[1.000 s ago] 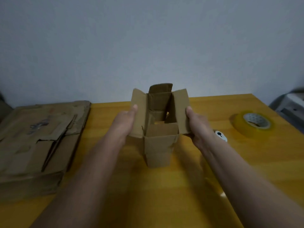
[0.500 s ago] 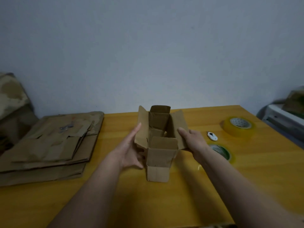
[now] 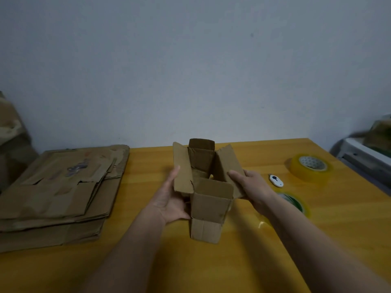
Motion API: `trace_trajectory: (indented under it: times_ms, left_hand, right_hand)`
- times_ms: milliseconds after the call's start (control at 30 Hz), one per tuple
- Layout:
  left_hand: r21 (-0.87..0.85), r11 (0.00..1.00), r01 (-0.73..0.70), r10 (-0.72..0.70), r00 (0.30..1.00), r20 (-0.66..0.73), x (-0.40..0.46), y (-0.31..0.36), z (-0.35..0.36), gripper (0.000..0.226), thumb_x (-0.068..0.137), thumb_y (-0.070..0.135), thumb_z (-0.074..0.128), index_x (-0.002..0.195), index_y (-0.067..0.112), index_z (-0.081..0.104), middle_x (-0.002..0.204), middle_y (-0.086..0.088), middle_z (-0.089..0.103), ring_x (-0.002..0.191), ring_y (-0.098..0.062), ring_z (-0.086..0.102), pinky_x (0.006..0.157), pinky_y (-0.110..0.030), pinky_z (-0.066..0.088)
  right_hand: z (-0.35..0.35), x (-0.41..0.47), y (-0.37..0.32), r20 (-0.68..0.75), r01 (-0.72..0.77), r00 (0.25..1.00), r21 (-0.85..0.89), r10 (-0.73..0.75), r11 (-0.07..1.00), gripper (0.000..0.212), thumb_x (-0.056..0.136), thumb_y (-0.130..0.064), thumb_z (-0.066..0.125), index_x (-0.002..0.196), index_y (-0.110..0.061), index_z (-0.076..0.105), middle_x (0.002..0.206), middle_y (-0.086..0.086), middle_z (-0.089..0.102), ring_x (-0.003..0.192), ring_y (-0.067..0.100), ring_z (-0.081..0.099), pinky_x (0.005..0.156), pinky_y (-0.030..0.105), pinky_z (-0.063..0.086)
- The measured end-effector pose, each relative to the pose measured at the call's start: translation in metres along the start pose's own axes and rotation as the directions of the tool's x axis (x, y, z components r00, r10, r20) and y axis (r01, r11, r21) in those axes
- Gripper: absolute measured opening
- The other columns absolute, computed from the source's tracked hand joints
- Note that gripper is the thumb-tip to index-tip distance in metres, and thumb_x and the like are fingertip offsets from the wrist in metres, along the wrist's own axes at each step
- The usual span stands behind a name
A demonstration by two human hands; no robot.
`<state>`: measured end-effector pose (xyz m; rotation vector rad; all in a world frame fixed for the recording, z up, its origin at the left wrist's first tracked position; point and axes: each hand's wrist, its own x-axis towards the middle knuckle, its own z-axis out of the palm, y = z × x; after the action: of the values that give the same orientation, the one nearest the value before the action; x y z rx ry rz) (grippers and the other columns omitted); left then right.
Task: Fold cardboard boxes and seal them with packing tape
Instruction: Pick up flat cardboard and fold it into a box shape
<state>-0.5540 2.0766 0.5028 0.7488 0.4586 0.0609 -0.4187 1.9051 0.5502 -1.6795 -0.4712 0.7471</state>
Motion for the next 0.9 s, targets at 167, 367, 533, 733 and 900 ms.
trace_trajectory:
  times_ms: [167, 367, 533, 733, 900]
  left_hand:
    - [0.014, 1.000, -0.007, 0.007, 1.000, -0.004, 0.003, 0.007, -0.006, 0.079, 0.062, 0.060, 0.076, 0.129, 0.021, 0.059, 0.125, -0.021, 0.063, 0.122, -0.043, 0.052, 0.100, -0.070, 0.033]
    - [0.163, 0.987, 0.006, 0.036, 0.966, -0.255, 0.009, 0.003, -0.019, 0.065, 0.074, 0.050, 0.068, 0.128, 0.019, 0.051, 0.126, -0.019, 0.059, 0.119, -0.038, 0.053, 0.109, -0.055, 0.034]
    - [0.374, 0.904, -0.206, 0.342, 0.875, -0.344, 0.027, 0.025, 0.002, 0.036, 0.091, 0.028, 0.062, 0.123, 0.011, 0.058, 0.113, -0.013, 0.066, 0.108, -0.028, 0.061, 0.102, -0.050, 0.046]
    - [0.537, 0.834, -0.127, 0.252, 0.954, -0.165, 0.042, 0.055, 0.007, 0.114, 0.041, 0.070, 0.083, 0.139, 0.025, 0.045, 0.147, -0.009, 0.043, 0.135, -0.033, 0.037, 0.112, -0.060, 0.027]
    - [0.443, 0.875, -0.195, 0.267, 0.958, -0.107, 0.069, 0.076, 0.004, 0.136, 0.037, 0.077, 0.081, 0.152, 0.035, 0.022, 0.159, -0.014, 0.019, 0.147, -0.031, 0.018, 0.116, -0.060, 0.016]
  right_hand:
    - [0.002, 0.011, -0.006, -0.086, 0.006, 0.996, 0.008, -0.006, 1.000, 0.036, 0.094, -0.026, 0.057, 0.124, -0.007, 0.049, 0.105, 0.014, 0.062, 0.094, 0.027, 0.063, 0.074, 0.036, 0.056]
    - [0.011, 0.020, -0.004, -0.105, -0.029, 0.994, -0.127, 0.015, 0.991, 0.037, 0.096, -0.026, 0.054, 0.127, -0.007, 0.046, 0.102, 0.010, 0.057, 0.088, 0.023, 0.057, 0.062, 0.029, 0.049]
    - [0.015, 0.032, -0.015, -0.158, 0.026, 0.986, -0.210, -0.060, 0.977, 0.040, 0.097, -0.023, 0.052, 0.132, -0.007, 0.043, 0.112, 0.011, 0.053, 0.096, 0.026, 0.057, 0.069, 0.032, 0.052]
    - [0.008, 0.034, -0.024, -0.124, 0.058, 0.988, -0.229, -0.088, 0.972, 0.039, 0.098, -0.022, 0.051, 0.134, -0.007, 0.043, 0.106, 0.009, 0.055, 0.087, 0.021, 0.059, 0.065, 0.030, 0.052]
    - [0.007, 0.038, -0.026, -0.077, 0.109, 0.988, -0.273, -0.134, 0.956, 0.033, 0.098, -0.021, 0.051, 0.130, -0.012, 0.046, 0.099, 0.004, 0.058, 0.084, 0.019, 0.061, 0.062, 0.029, 0.053]
